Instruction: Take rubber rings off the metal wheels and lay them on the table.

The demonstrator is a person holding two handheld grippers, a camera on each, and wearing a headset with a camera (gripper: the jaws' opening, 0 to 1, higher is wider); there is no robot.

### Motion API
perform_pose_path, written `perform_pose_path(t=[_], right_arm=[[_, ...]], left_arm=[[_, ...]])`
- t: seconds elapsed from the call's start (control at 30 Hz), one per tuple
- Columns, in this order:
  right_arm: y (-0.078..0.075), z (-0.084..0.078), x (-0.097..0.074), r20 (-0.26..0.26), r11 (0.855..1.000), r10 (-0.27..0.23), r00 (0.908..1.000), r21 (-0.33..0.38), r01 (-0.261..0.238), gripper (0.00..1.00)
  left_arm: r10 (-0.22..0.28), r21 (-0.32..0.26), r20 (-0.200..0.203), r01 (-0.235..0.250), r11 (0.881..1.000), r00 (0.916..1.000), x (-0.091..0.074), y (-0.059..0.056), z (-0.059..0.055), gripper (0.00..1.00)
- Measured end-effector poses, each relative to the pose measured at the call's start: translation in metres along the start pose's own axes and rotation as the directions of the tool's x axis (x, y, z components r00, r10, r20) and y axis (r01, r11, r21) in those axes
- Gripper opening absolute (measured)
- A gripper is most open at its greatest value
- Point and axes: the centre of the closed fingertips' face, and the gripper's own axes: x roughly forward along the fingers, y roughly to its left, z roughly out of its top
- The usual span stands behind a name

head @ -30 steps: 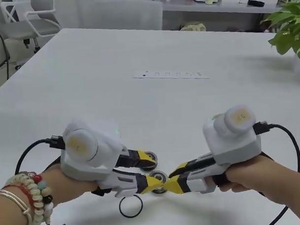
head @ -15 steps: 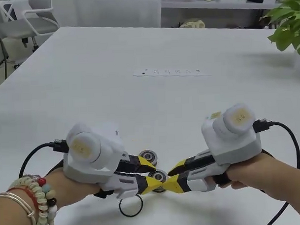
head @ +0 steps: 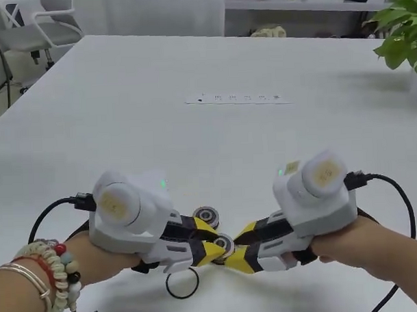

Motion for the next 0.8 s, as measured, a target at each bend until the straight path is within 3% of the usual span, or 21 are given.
perform_pose_path(t=[0.2, 0.37, 0.5, 0.57, 0.67, 0.7, 0.77, 0.8], right_arm=[[0.000, -0.002, -0.002, -0.015, 0.999, -0.002, 0.9999, -0.048, 0.001, 0.13], [-0.003, -0.004, -0.004, -0.038, 0.989, -0.033, 0.9987, -0.144, 0.027, 0.01], [-0.003, -0.004, -0.004, -0.036, 0.989, -0.037, 0.9986, -0.143, 0.032, 0.00], [-0.004, -0.004, -0.004, -0.033, 0.997, -0.034, 0.9989, -0.077, 0.032, 0.00], [-0.007, -0.005, -0.005, -0.035, 0.999, -0.037, 0.9987, -0.033, 0.036, 0.00], [-0.007, -0.005, -0.006, -0.038, 0.999, -0.038, 0.9986, 0.015, 0.039, 0.00], [-0.009, -0.003, -0.007, -0.027, 0.996, -0.039, 0.9989, 0.075, 0.041, 0.00], [-0.009, -0.004, -0.010, -0.034, 0.987, -0.037, 0.9987, 0.157, 0.042, 0.00]], left_arm=[[0.001, -0.001, 0.006, -0.001, 1.000, 1.0000, 0.000, 0.000, 0.001, 0.08], [-0.001, -0.012, 0.013, 0.001, 1.000, 0.9999, -0.001, 0.000, 0.000, 0.07], [0.000, -0.014, 0.013, 0.000, 1.000, 0.9999, -0.001, -0.001, 0.000, 0.07], [-0.001, -0.014, 0.014, 0.002, 1.000, 0.9999, -0.001, -0.001, 0.000, 0.07], [-0.005, -0.015, 0.014, 0.005, 1.000, 0.9999, -0.001, -0.002, 0.001, 0.07], [-0.006, -0.013, 0.013, 0.006, 1.000, 0.9999, 0.000, -0.003, 0.001, 0.07], [-0.008, -0.011, 0.012, 0.008, 1.000, 0.9999, 0.000, -0.003, 0.001, 0.07], [-0.008, -0.010, 0.012, 0.008, 1.000, 0.9999, 0.000, -0.003, 0.001, 0.07]])
